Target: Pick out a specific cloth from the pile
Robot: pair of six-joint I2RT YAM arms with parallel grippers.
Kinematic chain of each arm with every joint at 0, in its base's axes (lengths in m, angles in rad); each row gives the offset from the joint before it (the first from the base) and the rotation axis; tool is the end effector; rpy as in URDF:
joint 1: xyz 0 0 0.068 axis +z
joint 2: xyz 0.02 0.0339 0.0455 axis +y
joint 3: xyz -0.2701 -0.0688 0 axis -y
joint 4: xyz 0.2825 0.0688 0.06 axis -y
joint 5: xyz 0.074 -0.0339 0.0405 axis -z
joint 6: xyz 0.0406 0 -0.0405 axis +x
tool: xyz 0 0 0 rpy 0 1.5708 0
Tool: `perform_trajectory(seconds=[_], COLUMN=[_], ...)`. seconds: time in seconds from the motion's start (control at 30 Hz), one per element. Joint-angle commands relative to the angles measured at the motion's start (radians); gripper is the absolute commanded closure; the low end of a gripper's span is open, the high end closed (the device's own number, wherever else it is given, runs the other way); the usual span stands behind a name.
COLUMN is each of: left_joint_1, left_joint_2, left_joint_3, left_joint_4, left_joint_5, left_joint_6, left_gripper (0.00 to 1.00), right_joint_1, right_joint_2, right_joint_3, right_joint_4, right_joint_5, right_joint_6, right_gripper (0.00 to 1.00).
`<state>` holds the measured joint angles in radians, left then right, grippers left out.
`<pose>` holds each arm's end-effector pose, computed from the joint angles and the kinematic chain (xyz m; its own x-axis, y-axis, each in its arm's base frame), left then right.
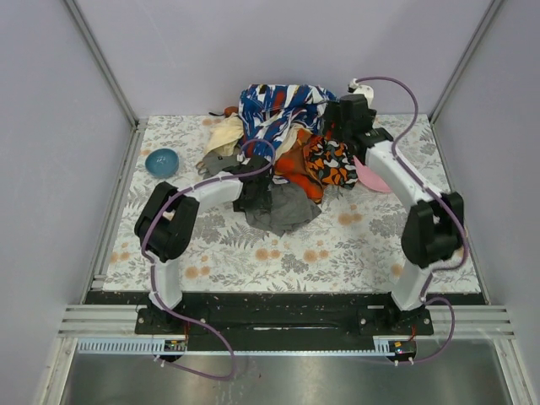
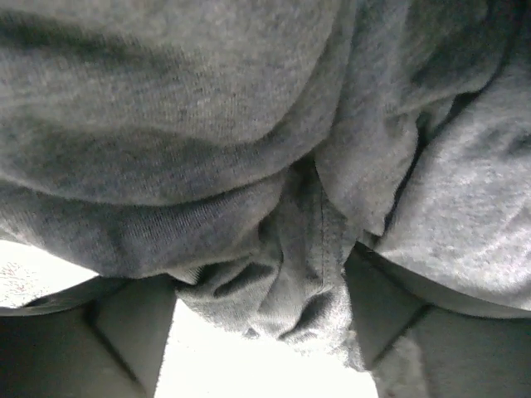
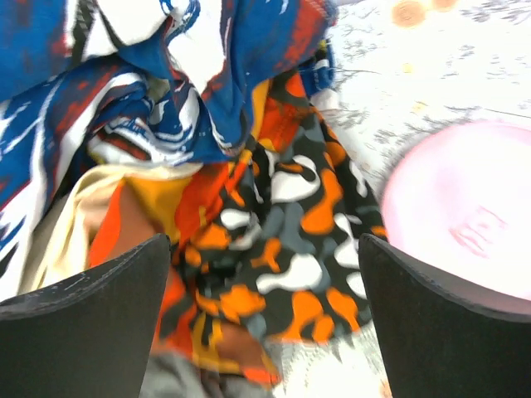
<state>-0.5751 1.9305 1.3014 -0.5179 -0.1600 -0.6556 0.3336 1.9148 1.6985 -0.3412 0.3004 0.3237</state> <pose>0.3607 -0.2261 0.1446 -0.9002 -0.1337 -0.4145 -0.0842 0.9872 -0.1356 0.4722 0.1509 0.3061 -0.4980 0.1490 -0.8543 0.0874 0.9887 0.1215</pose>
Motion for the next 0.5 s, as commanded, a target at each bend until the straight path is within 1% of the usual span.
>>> perform_trajectory(seconds=[0.0,0.07,0.1,0.13,0.23,0.37,0.47], left_joint_1=[-0.011,-0.011,-0.009,-0.009,-0.012,-0.023,-0.04], left_joint_2=[0.077,0.071,0.053,0.026,-0.157,-0.501,-0.738], left_joint_3=[0.062,0.09,0.105,0.119,0.086,-0.023,-0.103], left_joint_4=[-0.017,-0.039,-0.068,-0.097,-0.102,-0.088,-0.138], left_joint_5=[-0.075,-0.111,-0.137,-0.174,-0.228,-0.283,-0.361], left_joint_6=[-0.024,-0.018,-0.01,-0.009,0.027,0.048,0.013], left_gripper=[0.39,0.71,0.95,1.0,1.0,1.0,1.0], right_joint_1=[0.002,0.002,0.002,0.002,0.002,0.002,0.002], right_joint_2=[-0.357,-0.501,-0.56,-0.632,-0.813,-1.006,-1.127], right_joint_3=[-0.241,-0.392,-0.451,-0.515,-0.682,-0.9,-1.002], right_joint_4=[0.16,0.18,0.192,0.206,0.212,0.275,0.266], right_joint_5=[0.051,0.071,0.077,0.083,0.105,0.123,0.183], right_joint_6=[0.012,0.041,0.055,0.07,0.103,0.083,0.107], right_gripper=[0.01,0.01,0.01,0.0,0.01,0.01,0.01])
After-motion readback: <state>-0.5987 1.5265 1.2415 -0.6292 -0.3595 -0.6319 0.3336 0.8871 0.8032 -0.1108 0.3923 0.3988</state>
